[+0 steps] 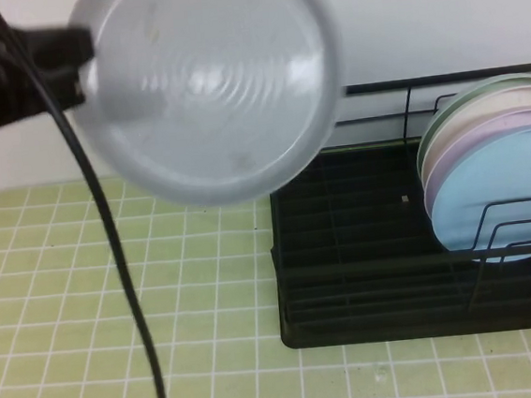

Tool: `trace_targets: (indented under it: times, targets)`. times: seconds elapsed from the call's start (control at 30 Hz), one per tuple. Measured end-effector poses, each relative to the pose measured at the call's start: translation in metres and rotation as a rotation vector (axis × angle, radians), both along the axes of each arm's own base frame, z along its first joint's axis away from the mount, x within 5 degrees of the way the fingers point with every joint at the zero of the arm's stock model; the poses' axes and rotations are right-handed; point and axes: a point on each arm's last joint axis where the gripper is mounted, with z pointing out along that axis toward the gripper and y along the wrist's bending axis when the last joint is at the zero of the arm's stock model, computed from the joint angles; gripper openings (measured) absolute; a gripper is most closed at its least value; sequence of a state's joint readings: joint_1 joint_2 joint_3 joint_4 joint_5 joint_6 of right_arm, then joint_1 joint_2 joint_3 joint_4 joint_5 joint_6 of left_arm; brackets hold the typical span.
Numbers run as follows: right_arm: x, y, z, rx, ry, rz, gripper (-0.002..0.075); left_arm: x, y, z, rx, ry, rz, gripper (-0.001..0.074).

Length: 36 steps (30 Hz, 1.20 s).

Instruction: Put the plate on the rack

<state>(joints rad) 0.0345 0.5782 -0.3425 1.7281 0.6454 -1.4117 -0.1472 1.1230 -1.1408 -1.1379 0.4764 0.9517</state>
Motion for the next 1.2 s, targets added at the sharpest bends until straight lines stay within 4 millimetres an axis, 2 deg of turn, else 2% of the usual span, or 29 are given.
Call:
trace_targets:
  times: [0.1, 0.13, 0.23, 0.3, 0.37, 0.53, 0.73, 0.87, 0.93, 1.0, 1.1, 1.13, 1.17, 1.2]
  targets:
    - [0.007, 0.004, 0.017, 0.110, 0.062, 0.048, 0.0173, -0.017, -0.008, 0.015, -0.076, -0.059, -0.012, 0.0000]
    - [0.008, 0.006, 0.025, 0.119, 0.051, 0.074, 0.0237, -0.020, -0.012, 0.018, -0.081, -0.075, -0.018, 0.0000]
    - [0.015, 0.006, 0.042, 0.121, 0.021, 0.079, 0.0424, -0.026, -0.028, 0.018, -0.081, -0.089, -0.075, 0.0000]
    - [0.021, 0.006, 0.049, 0.121, 0.015, 0.078, 0.0510, -0.027, -0.042, 0.016, -0.093, -0.076, -0.121, 0.0000]
    - [0.024, 0.010, 0.056, 0.124, 0.005, 0.130, 0.0546, -0.029, -0.057, 0.014, -0.097, -0.077, -0.151, 0.0000]
    - [0.024, 0.014, 0.060, 0.129, 0.002, 0.194, 0.0568, -0.036, -0.084, 0.013, -0.092, -0.128, -0.154, 0.0000]
    - [0.031, 0.010, 0.057, 0.130, 0.026, 0.132, 0.0570, -0.049, -0.104, 0.013, -0.067, -0.173, -0.201, 0.0000]
    - [0.036, 0.009, 0.060, 0.152, 0.047, 0.114, 0.0569, -0.057, -0.112, 0.013, -0.057, -0.177, -0.251, 0.0000]
    - [0.036, 0.009, 0.063, 0.151, 0.038, 0.113, 0.0545, -0.058, -0.113, 0.013, -0.059, -0.178, -0.258, 0.0000]
    - [0.036, 0.009, 0.065, 0.154, 0.032, 0.114, 0.0465, -0.058, -0.113, 0.013, -0.059, -0.178, -0.258, 0.0001]
    - [0.035, 0.009, 0.069, 0.160, 0.026, 0.115, 0.0262, -0.061, -0.116, 0.012, -0.017, -0.197, -0.296, 0.0028]
    - [0.035, 0.009, 0.069, 0.160, 0.026, 0.115, 0.0178, -0.062, -0.117, 0.011, -0.004, -0.199, -0.319, 0.0066]
    - [0.036, 0.009, 0.069, 0.160, 0.027, 0.111, 0.0124, -0.064, -0.118, 0.010, -0.001, -0.191, -0.344, 0.0125]
    - [0.036, 0.009, 0.070, 0.160, 0.024, 0.111, 0.0114, -0.065, -0.119, 0.009, -0.007, -0.180, -0.363, 0.0190]
